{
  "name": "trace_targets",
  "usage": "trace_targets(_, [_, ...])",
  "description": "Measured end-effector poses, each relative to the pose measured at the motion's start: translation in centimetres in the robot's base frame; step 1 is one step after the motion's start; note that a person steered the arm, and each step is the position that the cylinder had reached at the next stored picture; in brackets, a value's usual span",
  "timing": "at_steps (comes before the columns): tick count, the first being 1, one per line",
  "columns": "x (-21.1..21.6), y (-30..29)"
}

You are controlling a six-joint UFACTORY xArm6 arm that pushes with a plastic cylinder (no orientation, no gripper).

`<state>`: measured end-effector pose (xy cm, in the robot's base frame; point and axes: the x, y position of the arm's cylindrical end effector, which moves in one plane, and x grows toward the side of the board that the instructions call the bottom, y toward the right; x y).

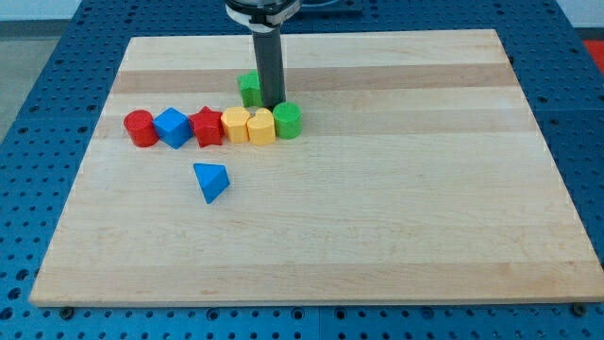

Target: Nudge the green circle down a bit

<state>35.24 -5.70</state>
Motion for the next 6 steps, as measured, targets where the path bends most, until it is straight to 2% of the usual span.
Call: trace_targets(6, [0.82,0.42])
